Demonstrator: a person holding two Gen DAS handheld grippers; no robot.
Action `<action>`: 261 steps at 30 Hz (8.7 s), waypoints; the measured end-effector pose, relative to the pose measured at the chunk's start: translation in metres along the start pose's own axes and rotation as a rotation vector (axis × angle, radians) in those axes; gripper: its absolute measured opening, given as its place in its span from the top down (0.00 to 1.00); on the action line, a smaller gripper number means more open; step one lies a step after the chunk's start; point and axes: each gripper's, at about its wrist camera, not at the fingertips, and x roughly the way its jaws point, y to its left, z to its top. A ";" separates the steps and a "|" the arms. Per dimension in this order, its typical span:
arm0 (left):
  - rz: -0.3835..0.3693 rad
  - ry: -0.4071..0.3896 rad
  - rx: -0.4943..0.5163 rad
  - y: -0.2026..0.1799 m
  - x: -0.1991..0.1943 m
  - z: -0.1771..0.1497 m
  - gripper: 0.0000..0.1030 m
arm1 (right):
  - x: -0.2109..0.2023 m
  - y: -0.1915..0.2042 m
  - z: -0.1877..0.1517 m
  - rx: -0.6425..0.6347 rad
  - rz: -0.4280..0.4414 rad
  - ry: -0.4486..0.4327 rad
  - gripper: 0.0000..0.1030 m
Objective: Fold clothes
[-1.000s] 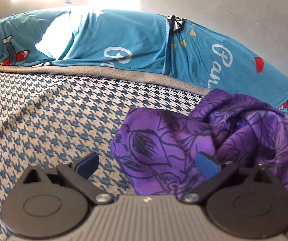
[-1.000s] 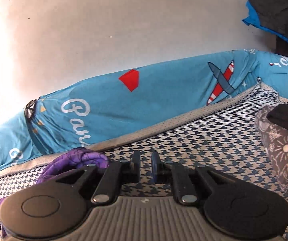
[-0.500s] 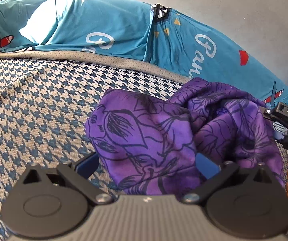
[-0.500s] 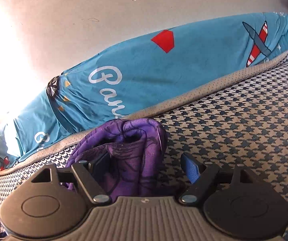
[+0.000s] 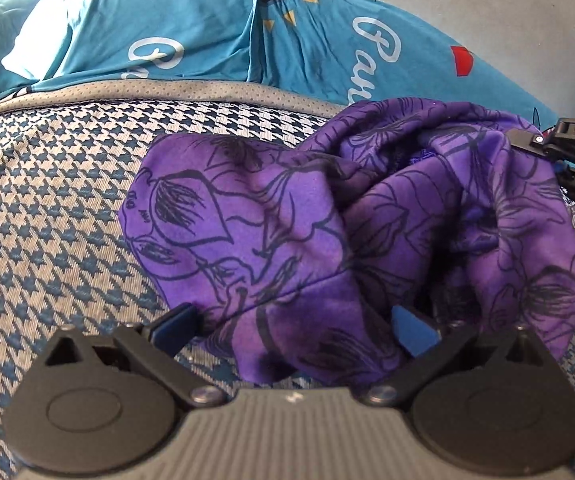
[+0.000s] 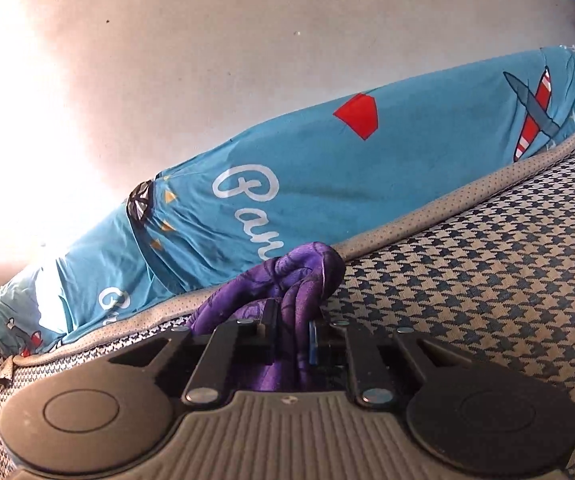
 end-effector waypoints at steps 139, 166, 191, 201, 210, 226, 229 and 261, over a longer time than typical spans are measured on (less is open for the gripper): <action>0.288 0.017 -0.099 0.044 -0.147 -0.192 0.00 | -0.082 0.003 -0.040 0.172 0.073 0.105 0.93; 0.217 0.024 -0.107 0.048 -0.124 -0.173 0.00 | -0.093 -0.060 0.007 0.199 -0.207 0.030 0.80; 0.206 -0.004 -0.075 0.060 -0.064 -0.076 0.00 | -0.116 -0.052 -0.004 0.081 -0.057 0.081 0.62; 0.201 -0.018 -0.103 0.069 -0.038 -0.046 0.00 | -0.096 -0.029 -0.037 0.050 0.070 0.269 0.61; 0.157 -0.023 -0.163 0.073 -0.020 -0.040 0.00 | -0.066 -0.010 -0.071 0.076 0.170 0.452 0.61; 0.202 -0.110 -0.139 0.069 -0.017 -0.034 0.23 | -0.049 0.026 -0.100 0.002 0.232 0.506 0.91; 0.277 -0.152 -0.154 0.076 -0.026 -0.031 0.23 | -0.055 0.038 -0.103 -0.030 0.344 0.518 0.91; 0.320 -0.297 -0.230 0.151 -0.147 -0.076 0.03 | -0.124 0.159 -0.181 -0.315 0.909 0.539 0.90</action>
